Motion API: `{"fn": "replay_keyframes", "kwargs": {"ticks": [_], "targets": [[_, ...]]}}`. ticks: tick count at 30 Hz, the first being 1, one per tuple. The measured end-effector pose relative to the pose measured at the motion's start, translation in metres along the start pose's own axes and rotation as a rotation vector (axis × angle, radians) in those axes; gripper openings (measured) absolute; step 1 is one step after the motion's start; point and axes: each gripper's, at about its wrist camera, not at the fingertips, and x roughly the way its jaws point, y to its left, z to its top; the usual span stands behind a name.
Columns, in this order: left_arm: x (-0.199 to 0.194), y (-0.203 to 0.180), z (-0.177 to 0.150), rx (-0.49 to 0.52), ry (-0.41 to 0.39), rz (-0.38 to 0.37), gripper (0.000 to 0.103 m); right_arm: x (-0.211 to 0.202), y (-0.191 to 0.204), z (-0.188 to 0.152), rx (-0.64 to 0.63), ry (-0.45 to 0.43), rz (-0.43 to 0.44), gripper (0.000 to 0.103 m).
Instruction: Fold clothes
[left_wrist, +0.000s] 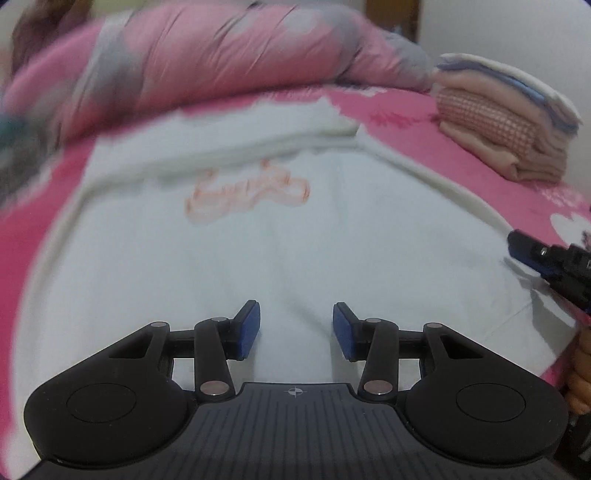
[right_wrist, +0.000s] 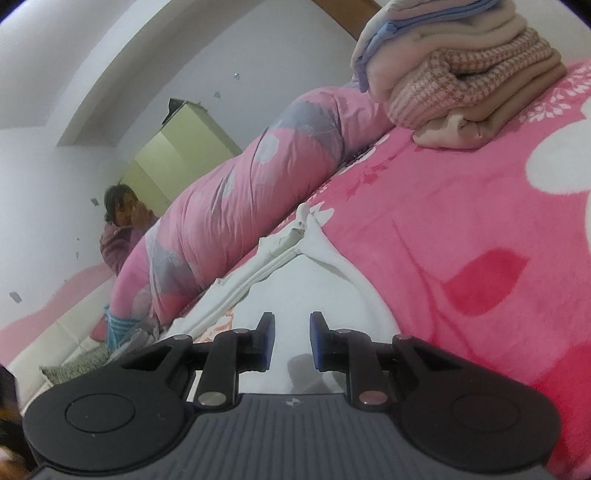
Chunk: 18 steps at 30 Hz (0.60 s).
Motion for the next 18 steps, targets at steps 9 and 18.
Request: {"fn": "replay_keyframes", "kwargs": {"ticks": [9,18], "targets": [[0.160,-0.055,0.124,0.137,0.015,0.067,0.045,-0.001,-0.004,0.000,0.012,0.001,-0.024,0.024],[0.109,0.022,0.053,-0.237,0.165,0.051,0.045,-0.012,-0.013,0.000,0.062,-0.017,-0.013,0.026]]}}
